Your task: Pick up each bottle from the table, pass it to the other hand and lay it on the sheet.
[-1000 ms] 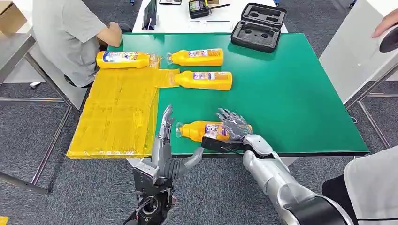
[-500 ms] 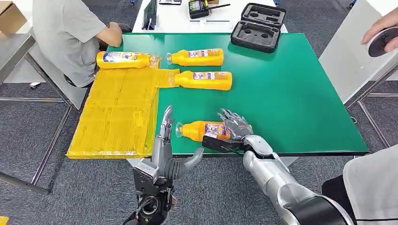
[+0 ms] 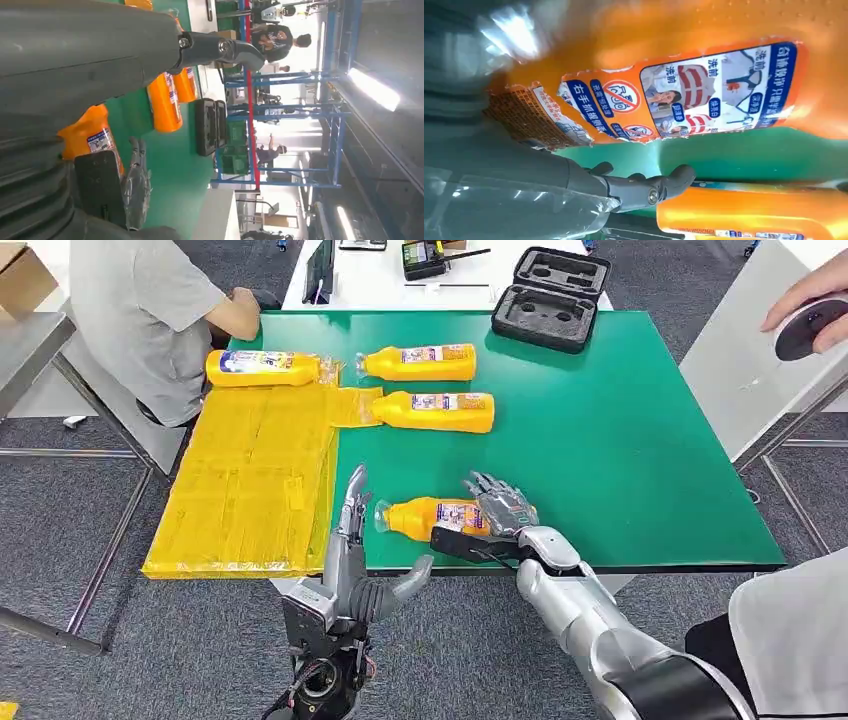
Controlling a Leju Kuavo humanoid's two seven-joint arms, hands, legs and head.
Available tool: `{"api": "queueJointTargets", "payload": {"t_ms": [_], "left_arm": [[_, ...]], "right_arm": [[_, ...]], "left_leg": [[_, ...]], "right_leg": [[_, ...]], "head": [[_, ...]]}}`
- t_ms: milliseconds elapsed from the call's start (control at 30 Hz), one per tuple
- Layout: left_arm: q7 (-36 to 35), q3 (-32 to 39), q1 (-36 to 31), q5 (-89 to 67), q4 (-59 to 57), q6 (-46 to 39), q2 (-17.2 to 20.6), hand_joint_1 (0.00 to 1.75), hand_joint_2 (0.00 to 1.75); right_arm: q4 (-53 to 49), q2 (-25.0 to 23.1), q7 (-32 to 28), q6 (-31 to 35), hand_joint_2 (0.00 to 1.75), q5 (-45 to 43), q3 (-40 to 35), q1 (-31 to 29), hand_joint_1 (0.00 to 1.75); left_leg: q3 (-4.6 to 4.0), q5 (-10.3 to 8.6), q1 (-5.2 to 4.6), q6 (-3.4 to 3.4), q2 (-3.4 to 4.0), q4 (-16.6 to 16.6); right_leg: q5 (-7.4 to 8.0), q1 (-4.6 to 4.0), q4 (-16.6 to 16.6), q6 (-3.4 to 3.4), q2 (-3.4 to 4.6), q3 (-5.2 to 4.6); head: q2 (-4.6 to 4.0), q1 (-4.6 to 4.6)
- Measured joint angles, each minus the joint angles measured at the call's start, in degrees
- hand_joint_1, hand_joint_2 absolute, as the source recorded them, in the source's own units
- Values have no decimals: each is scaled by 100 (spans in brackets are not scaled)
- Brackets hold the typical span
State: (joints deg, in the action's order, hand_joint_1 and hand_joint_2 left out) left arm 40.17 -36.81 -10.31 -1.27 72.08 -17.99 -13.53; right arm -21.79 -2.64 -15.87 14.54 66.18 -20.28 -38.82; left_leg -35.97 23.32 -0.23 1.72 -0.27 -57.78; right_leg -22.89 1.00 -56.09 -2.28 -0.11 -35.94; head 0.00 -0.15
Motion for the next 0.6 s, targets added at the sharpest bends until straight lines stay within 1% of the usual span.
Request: {"api": "queueJointTargets", "payload": {"t_ms": [33,333,367,400,433,467,600], "left_arm": [[0,0,0,0,0,0,0,0,175],[0,-9,0,-44,0,55,0,0,175],[0,-11,0,-48,0,70,0,0,175],[0,-13,-1,-52,0,94,0,0,175],[0,-13,-1,-52,0,111,0,0,175],[0,-13,-1,-55,0,125,0,0,175],[0,-11,-2,-63,0,168,-2,0,175]], "right_arm": [[0,0,2,0,0,0,0,0,0],[4,2,133,-61,0,153,0,0,0],[4,9,151,-74,175,162,0,0,0],[7,20,157,-85,175,177,0,0,70],[7,26,168,-109,175,199,0,0,169],[9,33,175,-163,175,201,0,0,175],[15,68,135,-442,175,155,2,-54,175]], "left_leg": [[0,0,0,0,0,0],[1,0,0,0,0,0],[1,0,0,0,0,0],[1,0,0,0,0,0],[1,0,0,0,0,0],[1,0,0,0,0,0],[6,0,0,0,0,0]], "right_leg": [[0,0,0,0,0,0],[0,0,0,0,0,1],[0,0,0,0,0,1],[0,0,0,0,0,1],[0,0,0,0,0,1],[0,0,1,0,0,1],[0,0,1,0,0,5]], "head": [[0,0],[0,0],[0,0],[0,0],[0,0],[0,0],[0,2]]}}
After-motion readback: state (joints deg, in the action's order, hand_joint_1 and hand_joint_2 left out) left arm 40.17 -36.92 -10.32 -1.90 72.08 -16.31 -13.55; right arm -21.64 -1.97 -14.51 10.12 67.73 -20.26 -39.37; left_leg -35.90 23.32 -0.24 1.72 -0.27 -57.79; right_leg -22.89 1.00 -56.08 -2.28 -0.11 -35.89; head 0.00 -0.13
